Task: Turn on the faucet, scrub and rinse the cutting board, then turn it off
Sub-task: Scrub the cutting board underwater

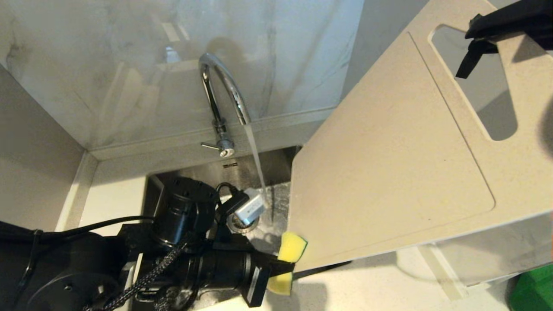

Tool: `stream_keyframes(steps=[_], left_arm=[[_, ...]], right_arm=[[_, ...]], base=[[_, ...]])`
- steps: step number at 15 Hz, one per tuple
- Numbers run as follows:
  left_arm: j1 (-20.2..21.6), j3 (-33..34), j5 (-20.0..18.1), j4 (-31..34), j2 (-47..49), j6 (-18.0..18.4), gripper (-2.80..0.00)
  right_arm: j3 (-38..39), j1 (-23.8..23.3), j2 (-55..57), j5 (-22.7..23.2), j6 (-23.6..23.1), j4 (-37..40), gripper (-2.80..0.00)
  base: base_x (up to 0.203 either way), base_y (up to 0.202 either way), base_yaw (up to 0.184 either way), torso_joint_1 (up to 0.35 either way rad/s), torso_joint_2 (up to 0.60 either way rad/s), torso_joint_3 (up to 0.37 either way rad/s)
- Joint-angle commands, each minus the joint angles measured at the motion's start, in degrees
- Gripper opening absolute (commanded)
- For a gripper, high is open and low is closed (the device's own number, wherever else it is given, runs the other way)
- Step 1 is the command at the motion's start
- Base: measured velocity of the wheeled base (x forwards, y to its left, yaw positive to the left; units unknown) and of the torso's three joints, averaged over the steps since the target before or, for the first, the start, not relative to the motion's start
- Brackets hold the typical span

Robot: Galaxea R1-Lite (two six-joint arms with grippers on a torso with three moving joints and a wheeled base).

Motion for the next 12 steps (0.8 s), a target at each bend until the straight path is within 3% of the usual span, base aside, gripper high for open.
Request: stream_keyframes(steps=[1,5,7,12], left_arm=[[0.0,5.68,-0.05,-1.78,-3.95,-0.02,-2.8],[-0.05,1.13,1.24,-0.46,-5.87,-0.08,-2.8],[-0.07,-2.74,1.91,3.63,-7.83,-0.1,-2.8],[-0.12,-16.42,1.93,11.23,-7.85,-0.04,-2.8]], right_arm=[[0.21,0.01,-0.44,0.02,0.24,0.31,-2.8],[0.31,0.01,-0.58,-0.02,0.24,0.39,-2.8],[0.4,0.01,-0.88,0.02,0.24,0.57,-2.8],[0.73,0.01,-1.41,0.16,0.41,0.74,-2.8]], base=[[0.0,0.0,0.0,0.0,0.0,0.0],[0.0,0.0,0.0,0.0,0.0,0.0],[0.0,0.0,0.0,0.0,0.0,0.0],[0.0,0.0,0.0,0.0,0.0,0.0]])
